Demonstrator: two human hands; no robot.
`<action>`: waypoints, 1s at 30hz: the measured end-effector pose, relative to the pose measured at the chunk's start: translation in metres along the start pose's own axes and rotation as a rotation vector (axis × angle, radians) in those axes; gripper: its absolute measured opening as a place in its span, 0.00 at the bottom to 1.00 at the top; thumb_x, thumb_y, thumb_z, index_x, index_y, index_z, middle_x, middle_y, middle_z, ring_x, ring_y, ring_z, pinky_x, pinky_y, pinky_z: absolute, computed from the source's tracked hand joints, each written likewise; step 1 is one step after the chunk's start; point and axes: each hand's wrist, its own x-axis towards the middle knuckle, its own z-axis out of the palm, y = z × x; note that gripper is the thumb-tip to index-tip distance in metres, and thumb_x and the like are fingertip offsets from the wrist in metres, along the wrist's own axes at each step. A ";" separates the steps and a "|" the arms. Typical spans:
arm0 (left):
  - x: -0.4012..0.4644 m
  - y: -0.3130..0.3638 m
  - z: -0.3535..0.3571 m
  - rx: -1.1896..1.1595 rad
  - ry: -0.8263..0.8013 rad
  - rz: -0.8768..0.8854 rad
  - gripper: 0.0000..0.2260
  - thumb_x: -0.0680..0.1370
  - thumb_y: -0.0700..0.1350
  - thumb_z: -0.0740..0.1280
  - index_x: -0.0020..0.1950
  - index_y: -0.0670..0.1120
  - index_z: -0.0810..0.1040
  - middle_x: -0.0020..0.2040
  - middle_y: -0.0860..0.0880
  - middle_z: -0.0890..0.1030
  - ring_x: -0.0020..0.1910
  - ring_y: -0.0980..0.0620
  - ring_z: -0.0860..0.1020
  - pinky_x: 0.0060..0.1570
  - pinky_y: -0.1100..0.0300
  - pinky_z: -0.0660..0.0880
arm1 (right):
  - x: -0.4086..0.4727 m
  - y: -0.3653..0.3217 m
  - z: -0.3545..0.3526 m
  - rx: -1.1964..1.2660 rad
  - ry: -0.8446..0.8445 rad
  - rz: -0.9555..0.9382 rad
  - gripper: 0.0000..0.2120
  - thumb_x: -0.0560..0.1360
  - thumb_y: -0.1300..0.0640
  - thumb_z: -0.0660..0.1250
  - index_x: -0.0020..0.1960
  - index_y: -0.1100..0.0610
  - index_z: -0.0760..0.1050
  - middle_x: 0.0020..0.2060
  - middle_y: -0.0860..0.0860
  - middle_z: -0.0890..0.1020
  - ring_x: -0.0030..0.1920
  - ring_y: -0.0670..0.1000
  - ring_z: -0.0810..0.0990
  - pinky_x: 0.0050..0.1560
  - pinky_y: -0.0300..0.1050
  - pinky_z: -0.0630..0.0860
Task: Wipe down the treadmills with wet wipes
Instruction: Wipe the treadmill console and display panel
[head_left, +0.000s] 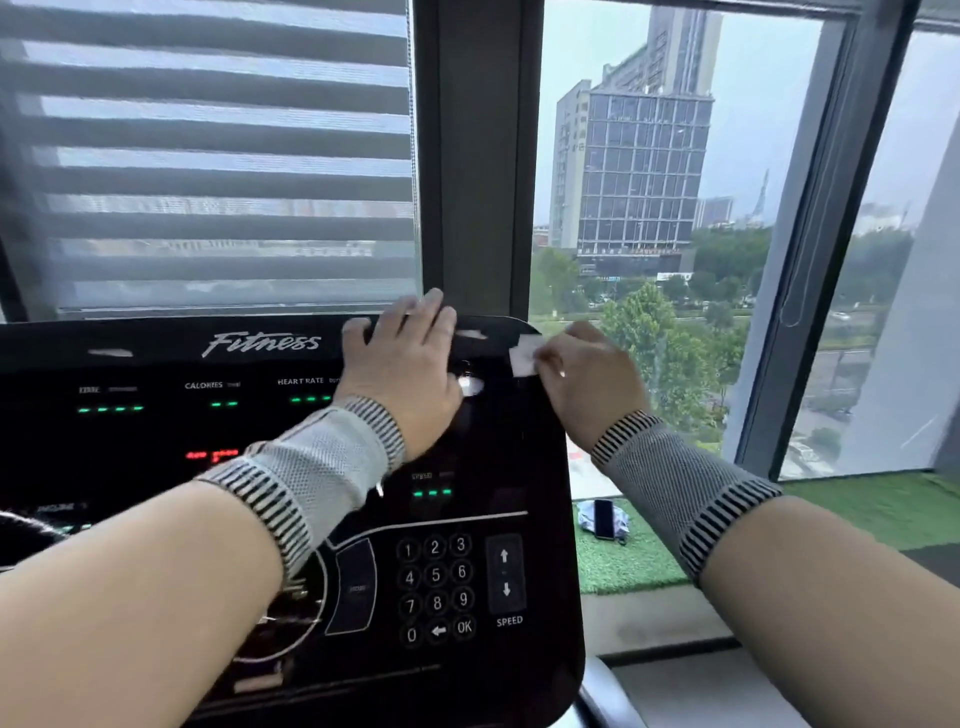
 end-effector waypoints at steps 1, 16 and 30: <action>0.002 -0.008 0.000 -0.007 -0.014 -0.037 0.29 0.80 0.55 0.52 0.78 0.49 0.46 0.79 0.51 0.45 0.77 0.50 0.47 0.71 0.41 0.50 | 0.008 -0.004 0.000 -0.008 -0.007 0.017 0.10 0.79 0.56 0.62 0.53 0.60 0.79 0.47 0.50 0.76 0.43 0.47 0.71 0.50 0.40 0.72; 0.004 -0.028 -0.003 -0.062 0.010 0.023 0.27 0.80 0.53 0.53 0.78 0.49 0.51 0.77 0.53 0.58 0.75 0.52 0.55 0.72 0.43 0.49 | 0.048 -0.035 0.002 -0.146 -0.036 0.291 0.09 0.79 0.54 0.62 0.47 0.59 0.76 0.44 0.53 0.78 0.45 0.53 0.78 0.43 0.42 0.70; 0.005 -0.031 0.001 -0.116 0.004 0.066 0.28 0.81 0.52 0.53 0.79 0.48 0.48 0.77 0.51 0.56 0.76 0.51 0.52 0.75 0.45 0.45 | 0.054 -0.057 -0.005 -0.072 -0.198 0.229 0.11 0.79 0.57 0.62 0.55 0.57 0.82 0.53 0.52 0.83 0.53 0.51 0.80 0.54 0.38 0.70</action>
